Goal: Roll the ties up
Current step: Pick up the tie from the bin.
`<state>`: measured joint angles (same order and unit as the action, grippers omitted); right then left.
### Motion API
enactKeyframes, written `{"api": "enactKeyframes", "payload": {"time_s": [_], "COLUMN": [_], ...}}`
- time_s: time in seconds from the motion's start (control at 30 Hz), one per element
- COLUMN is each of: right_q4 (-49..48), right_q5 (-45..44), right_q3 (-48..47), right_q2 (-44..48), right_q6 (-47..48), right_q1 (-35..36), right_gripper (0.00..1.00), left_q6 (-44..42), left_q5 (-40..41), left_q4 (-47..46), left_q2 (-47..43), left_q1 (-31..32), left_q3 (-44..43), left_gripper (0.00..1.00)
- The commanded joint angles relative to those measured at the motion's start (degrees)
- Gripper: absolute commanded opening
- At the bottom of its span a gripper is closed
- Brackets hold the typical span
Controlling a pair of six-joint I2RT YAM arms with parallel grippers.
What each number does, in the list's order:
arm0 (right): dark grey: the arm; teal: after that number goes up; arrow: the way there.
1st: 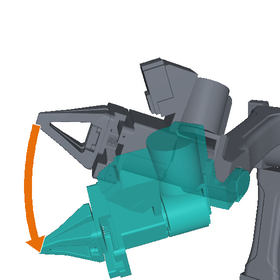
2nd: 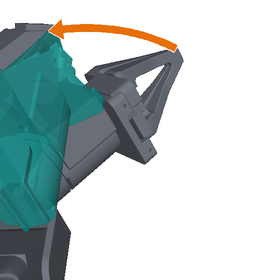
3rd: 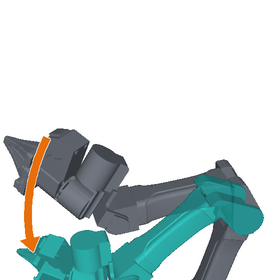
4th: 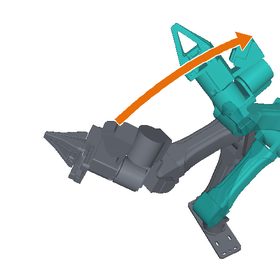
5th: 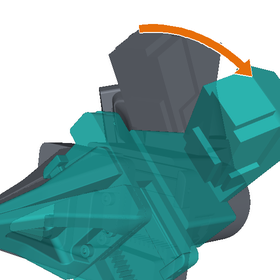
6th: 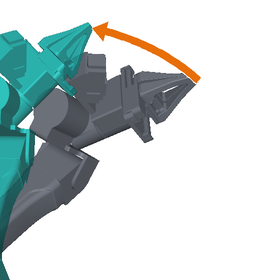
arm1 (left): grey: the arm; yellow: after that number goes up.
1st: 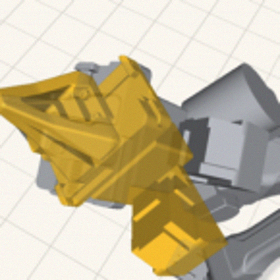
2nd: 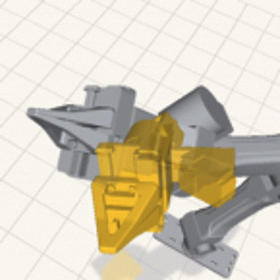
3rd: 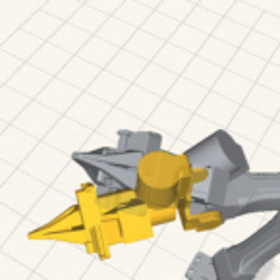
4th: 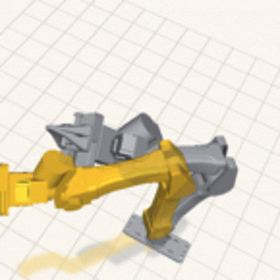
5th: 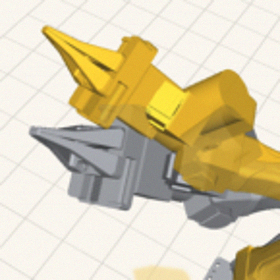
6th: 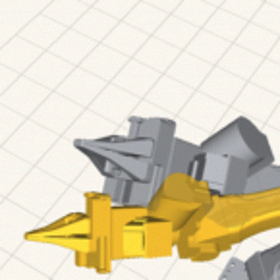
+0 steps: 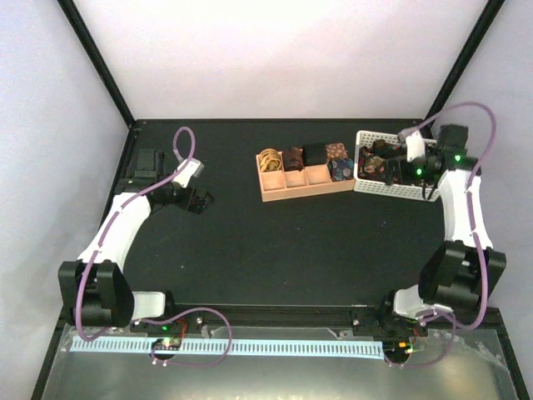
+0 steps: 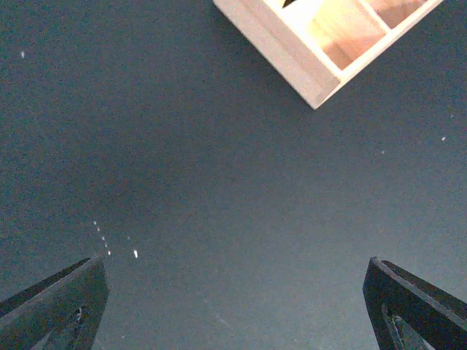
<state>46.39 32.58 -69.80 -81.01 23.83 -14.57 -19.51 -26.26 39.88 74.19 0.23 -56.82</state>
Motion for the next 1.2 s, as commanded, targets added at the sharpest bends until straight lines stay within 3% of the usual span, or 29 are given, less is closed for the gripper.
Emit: {"api": "enactKeyframes", "payload": {"time_s": [0.0, 0.1, 0.2, 0.43, 0.57, 1.0, 1.17], "right_q4": [5.41, 14.14, 17.95, 13.68, 15.19, 5.08, 4.04], "right_q5": [-6.14, -10.81, -14.92, -24.99, -23.59, -35.59, -38.73], "right_q3": [-16.38, -30.12, -37.45, -40.82, -46.14, -43.70, -45.41], "right_q2": [-7.60, -18.22, -24.31, -31.04, -36.58, -43.63, -46.91], "right_q6": [0.11, 0.84, -0.08, -0.35, -0.13, 12.04, 14.08], "right_q1": [-1.11, -2.79, -4.44, -5.21, -5.02, 5.65, 7.76], "right_gripper": [1.00, 0.99, 0.96, 0.91, 0.84, 0.82, 0.76], "left_q6": [0.87, 1.34, 2.82, 4.13, 3.96, 2.54, 2.54], "left_q5": [-5.68, -6.43, -6.01, -7.58, -8.09, -10.83, -11.03], "left_q4": [-0.58, -0.78, -2.13, -3.52, -2.40, -0.60, -0.02], "left_q2": [0.51, 0.52, -0.19, 0.57, 2.00, 3.28, 4.72], "left_q1": [-0.27, -0.27, -0.33, -0.28, -0.29, -0.31, -0.30], "left_q3": [-3.88, -5.00, -5.40, -5.59, -5.96, -6.43, -7.69], "left_gripper": [0.99, 0.99, 0.99, 0.99, 0.99, 0.99, 0.99]}}
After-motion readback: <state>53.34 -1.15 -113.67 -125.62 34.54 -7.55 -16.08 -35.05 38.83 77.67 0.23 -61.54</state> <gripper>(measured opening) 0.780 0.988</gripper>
